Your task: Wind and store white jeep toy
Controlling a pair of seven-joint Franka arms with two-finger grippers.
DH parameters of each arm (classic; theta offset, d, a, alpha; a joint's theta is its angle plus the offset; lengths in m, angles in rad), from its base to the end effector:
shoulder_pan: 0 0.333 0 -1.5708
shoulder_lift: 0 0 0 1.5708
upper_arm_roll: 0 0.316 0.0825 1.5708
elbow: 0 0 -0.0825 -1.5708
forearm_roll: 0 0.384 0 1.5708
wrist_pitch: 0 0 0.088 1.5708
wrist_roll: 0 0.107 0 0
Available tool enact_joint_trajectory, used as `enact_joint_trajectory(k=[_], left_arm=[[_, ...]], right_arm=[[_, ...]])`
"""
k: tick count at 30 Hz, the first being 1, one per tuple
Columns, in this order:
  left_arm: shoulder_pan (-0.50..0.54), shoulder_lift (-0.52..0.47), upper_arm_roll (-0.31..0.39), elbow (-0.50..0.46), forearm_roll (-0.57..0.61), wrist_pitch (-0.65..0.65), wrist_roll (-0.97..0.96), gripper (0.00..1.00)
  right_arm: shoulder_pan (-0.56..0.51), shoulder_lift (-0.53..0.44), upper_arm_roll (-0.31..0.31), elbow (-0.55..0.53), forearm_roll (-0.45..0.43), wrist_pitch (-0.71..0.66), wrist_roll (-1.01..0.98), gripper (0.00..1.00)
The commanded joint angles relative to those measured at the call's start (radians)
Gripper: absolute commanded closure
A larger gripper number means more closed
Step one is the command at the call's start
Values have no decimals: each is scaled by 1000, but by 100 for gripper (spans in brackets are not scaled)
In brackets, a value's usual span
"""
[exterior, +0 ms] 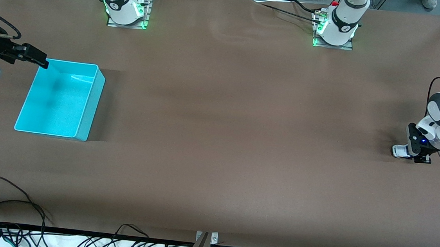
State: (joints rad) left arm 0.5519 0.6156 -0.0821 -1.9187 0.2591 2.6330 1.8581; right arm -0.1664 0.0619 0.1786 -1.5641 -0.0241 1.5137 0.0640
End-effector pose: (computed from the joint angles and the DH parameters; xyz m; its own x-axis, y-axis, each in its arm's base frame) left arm 0.5677 0.2836 0.1783 -0.0161 -0.9923 -0.1231 -0.9978 0.0239 -0.0616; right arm 0.5651 0.0012 0.5888 0.9926 -0.0523 -0.1100 -0.0504 -0.9985 0.0201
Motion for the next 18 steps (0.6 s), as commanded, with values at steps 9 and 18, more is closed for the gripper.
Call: enact_joint_trajectory(k=[9,18], left_arm=[[23,81,-8,55,26,-143,47,0],[20,47,-54,139,20,-339,38,0]], right_arm=[[-5,-13,1,-14,0,-3,-7,0],[-5,-13,1,-14,0,-3,-7,0]])
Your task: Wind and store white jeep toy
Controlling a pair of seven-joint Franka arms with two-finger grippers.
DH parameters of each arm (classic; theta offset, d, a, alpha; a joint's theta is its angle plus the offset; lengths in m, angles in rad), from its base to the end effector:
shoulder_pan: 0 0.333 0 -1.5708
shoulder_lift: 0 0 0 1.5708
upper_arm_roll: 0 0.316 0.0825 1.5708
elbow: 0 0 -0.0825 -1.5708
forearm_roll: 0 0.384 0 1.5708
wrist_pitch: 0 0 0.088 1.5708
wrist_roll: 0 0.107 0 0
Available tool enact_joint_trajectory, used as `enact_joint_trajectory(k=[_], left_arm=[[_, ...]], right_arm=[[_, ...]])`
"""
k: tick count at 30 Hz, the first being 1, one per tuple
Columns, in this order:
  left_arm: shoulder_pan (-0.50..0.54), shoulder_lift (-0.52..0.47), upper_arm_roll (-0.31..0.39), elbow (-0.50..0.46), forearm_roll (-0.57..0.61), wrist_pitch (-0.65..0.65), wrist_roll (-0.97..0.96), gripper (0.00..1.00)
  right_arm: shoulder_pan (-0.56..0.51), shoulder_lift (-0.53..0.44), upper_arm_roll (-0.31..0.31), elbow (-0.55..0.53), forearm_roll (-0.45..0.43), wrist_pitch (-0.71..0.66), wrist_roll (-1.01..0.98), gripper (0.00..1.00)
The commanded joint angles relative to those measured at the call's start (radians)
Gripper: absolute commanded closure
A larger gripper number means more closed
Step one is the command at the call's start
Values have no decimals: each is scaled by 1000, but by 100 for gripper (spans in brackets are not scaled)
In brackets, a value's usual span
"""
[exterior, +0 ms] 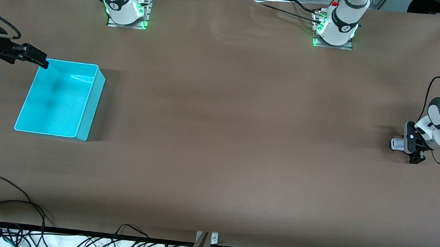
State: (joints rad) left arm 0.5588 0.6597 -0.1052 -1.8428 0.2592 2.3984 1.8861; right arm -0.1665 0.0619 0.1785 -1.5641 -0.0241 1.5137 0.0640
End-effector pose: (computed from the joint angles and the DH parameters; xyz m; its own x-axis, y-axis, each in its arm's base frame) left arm 0.5654 0.2808 0.1596 -0.0460 -0.9975 -0.0543 -0.9912 0.0388 0.1267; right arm 0.5651 0.0011 0.5888 0.9925 -0.0525 -0.1100 -0.0506 -0.9985 0.0202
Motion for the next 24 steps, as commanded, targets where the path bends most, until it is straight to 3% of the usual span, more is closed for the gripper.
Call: enact_joint_trajectory(k=[1,12,24], left_arm=[[13,-5,-34,71,18,-131,8,0],[13,-75,-77,132,14,-386,-79,0],[13,-186,-149,139,15,-568,-409,0]], right_arm=[[-5,-13,1,-14,0,-3,-7,0],[-5,-13,1,-14,0,-3,-7,0],[-5,-13,1,-14,0,-3,-7,0]])
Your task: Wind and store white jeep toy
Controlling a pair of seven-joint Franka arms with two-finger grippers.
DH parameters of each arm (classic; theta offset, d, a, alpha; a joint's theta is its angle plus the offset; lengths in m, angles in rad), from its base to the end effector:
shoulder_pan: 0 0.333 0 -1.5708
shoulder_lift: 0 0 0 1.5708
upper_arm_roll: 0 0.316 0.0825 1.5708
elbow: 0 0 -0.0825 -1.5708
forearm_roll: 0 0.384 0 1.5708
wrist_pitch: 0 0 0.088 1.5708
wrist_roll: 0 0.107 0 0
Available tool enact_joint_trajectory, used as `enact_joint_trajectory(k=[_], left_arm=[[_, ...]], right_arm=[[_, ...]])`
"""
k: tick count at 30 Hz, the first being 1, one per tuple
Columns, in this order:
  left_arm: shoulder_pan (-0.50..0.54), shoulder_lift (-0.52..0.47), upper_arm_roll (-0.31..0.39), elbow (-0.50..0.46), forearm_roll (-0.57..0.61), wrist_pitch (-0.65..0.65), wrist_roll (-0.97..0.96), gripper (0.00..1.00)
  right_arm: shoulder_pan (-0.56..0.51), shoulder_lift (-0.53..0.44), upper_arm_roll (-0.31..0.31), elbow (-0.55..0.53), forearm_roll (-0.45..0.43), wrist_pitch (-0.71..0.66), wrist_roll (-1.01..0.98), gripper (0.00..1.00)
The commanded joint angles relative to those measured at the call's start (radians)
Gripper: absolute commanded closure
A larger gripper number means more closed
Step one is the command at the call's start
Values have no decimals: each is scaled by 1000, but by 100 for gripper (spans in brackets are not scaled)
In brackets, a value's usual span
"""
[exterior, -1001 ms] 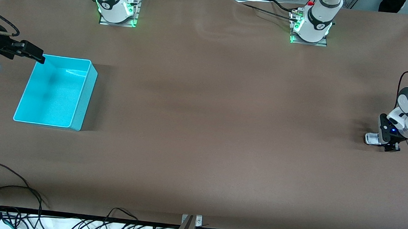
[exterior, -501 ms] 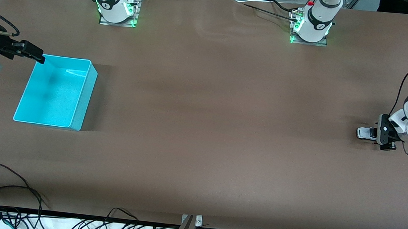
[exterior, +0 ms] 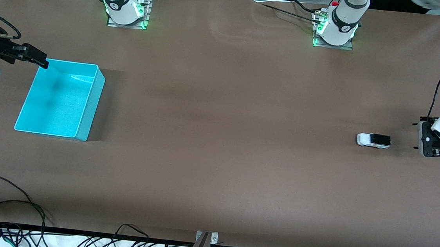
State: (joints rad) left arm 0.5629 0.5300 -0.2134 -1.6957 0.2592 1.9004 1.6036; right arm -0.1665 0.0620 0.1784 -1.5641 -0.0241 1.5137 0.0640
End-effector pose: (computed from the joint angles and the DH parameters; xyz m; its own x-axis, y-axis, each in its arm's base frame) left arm 0.5875 0.2465 0.2726 0.1893 -0.9778 -0.0900 -0.9273 -0.2082 0.3112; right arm 0.5651 0.0010 0.5888 0.9925 -0.0526 -0.1101 -0.0507 -0.9985 0.0201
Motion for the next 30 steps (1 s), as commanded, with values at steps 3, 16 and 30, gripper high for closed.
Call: enact_joint_trajectory(k=[3,16,30], left_arm=[[9,-65,-76,13,14,-128,-194,0],[9,-91,-230,73,14,-296,-528,0],[11,-120,-411,73,14,-392,-878,0]], right_arm=[[-5,-13,1,-14,0,-1,-7,0],[-5,-13,1,-13,-2,-1,-6,0],[-4,-21,4,-11,-5,-6,2,0]])
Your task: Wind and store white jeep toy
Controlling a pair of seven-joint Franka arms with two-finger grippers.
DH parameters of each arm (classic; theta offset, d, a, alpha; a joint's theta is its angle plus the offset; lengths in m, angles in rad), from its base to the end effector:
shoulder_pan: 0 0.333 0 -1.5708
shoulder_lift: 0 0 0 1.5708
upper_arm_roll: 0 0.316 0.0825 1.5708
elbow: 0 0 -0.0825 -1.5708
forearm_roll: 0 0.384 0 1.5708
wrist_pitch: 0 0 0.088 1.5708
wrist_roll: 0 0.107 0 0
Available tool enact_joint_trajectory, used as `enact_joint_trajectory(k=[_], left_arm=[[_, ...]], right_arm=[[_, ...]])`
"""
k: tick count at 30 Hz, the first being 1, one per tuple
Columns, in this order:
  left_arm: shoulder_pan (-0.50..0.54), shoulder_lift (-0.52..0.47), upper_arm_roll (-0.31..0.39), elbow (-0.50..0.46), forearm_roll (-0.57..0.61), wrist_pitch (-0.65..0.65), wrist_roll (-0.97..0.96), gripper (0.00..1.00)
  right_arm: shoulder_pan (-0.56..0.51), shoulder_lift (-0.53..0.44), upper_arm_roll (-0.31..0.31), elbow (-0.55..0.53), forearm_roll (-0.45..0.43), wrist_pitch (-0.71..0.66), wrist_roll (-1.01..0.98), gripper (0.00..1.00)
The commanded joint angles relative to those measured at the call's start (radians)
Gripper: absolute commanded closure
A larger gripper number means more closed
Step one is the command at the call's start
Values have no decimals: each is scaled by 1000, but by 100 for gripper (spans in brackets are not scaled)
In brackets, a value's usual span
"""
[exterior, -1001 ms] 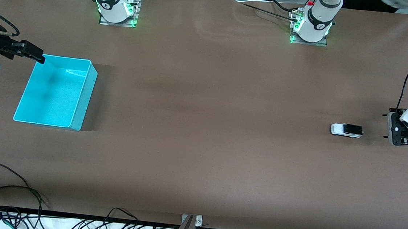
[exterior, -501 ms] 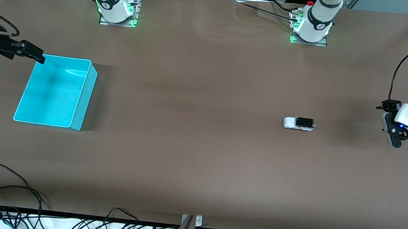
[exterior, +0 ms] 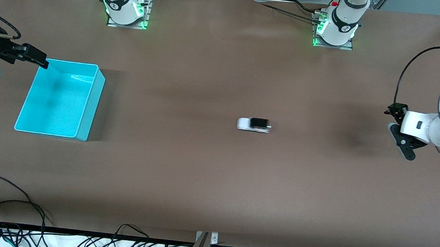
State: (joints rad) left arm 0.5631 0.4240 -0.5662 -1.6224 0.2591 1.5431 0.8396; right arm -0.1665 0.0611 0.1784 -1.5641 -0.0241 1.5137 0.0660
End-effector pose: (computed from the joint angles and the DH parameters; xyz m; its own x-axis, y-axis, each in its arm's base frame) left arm 0.6073 0.0627 0.3808 0.5565 -0.7782 -0.2912 -0.7185 -0.6267 0.3017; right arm 0.5649 0.0011 0.5893 0.9925 -0.0546 -0.1092 -0.0527 -0.9984 0.0205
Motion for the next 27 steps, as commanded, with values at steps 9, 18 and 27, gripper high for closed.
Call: enact_joint_trajectory(k=[9,18,27], left_arm=[[11,-24,-165,-1,14,-72,-303,0],[11,-25,-251,-1,-27,-89,-479,0],[9,-24,-303,1,-58,-86,-609,0]], right_arm=[[-2,-37,10,-14,-4,-46,8,0],[-4,-40,9,-14,7,-49,3,0],[-4,-30,6,-13,49,-50,-15,0]])
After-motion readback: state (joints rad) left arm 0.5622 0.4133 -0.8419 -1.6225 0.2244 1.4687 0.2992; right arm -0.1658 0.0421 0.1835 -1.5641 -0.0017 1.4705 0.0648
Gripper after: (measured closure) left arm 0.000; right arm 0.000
